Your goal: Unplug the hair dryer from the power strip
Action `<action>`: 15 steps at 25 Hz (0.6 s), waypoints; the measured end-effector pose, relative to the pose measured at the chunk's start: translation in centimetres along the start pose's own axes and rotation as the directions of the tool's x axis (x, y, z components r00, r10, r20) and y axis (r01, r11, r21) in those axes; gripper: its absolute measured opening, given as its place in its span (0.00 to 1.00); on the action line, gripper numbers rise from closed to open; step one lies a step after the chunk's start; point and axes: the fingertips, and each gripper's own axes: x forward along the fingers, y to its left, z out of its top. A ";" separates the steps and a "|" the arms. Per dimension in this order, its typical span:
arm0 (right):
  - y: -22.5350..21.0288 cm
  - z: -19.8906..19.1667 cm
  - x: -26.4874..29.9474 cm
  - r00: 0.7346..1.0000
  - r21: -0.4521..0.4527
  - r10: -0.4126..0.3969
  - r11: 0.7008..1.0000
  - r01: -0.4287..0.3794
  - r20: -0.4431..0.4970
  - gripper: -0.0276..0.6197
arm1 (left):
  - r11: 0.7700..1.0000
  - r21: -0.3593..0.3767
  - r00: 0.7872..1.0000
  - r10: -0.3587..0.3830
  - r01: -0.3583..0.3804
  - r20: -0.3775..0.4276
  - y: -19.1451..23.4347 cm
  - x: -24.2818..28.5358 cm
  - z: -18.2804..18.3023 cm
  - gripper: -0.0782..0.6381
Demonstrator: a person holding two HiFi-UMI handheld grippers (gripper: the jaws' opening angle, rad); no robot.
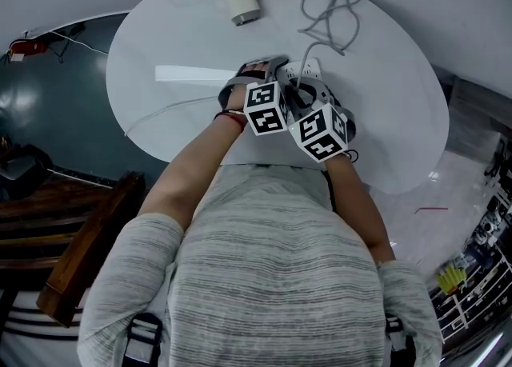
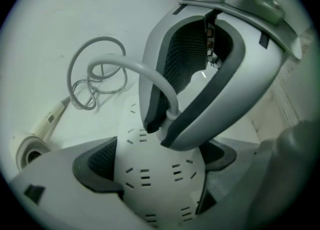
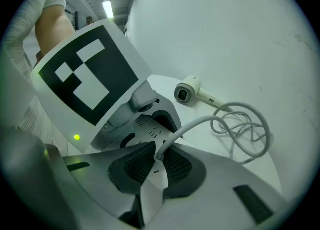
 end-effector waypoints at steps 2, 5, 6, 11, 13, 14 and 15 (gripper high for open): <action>0.3 -0.3 -0.3 1.000 -0.011 -0.022 1.000 0.022 0.006 0.14 | 1.000 0.003 1.000 -0.003 0.003 0.000 -0.2 0.0 0.1 0.79; 0.5 -0.5 -0.4 0.999 -0.031 -0.035 0.999 0.035 0.001 0.14 | 1.000 0.006 1.000 -0.007 0.007 0.001 -0.3 0.0 0.2 0.79; 0.4 -0.4 -0.4 1.000 -0.035 -0.022 0.999 0.022 -0.006 0.14 | 1.000 0.007 1.000 -0.008 0.008 0.002 -0.3 0.0 0.2 0.79; 0.2 0.1 -0.1 0.997 -0.069 0.071 0.995 -0.073 -0.026 0.14 | 1.000 0.005 1.000 -0.002 0.002 0.003 -0.1 -0.1 0.1 0.79; 0.4 -0.1 -0.2 0.998 -0.079 0.053 0.995 -0.054 -0.019 0.14 | 1.000 0.010 1.000 -0.001 0.001 0.006 -0.2 -0.1 0.2 0.79; 0.5 -0.1 -0.5 0.999 -0.077 0.035 0.996 -0.036 -0.007 0.14 | 1.000 0.012 1.000 -0.002 0.002 0.007 -0.3 0.0 0.2 0.79; 0.7 0.1 -0.9 1.000 -0.069 0.019 0.997 -0.018 0.019 0.14 | 1.000 0.013 1.000 -0.003 0.003 0.008 -0.3 0.0 0.3 0.79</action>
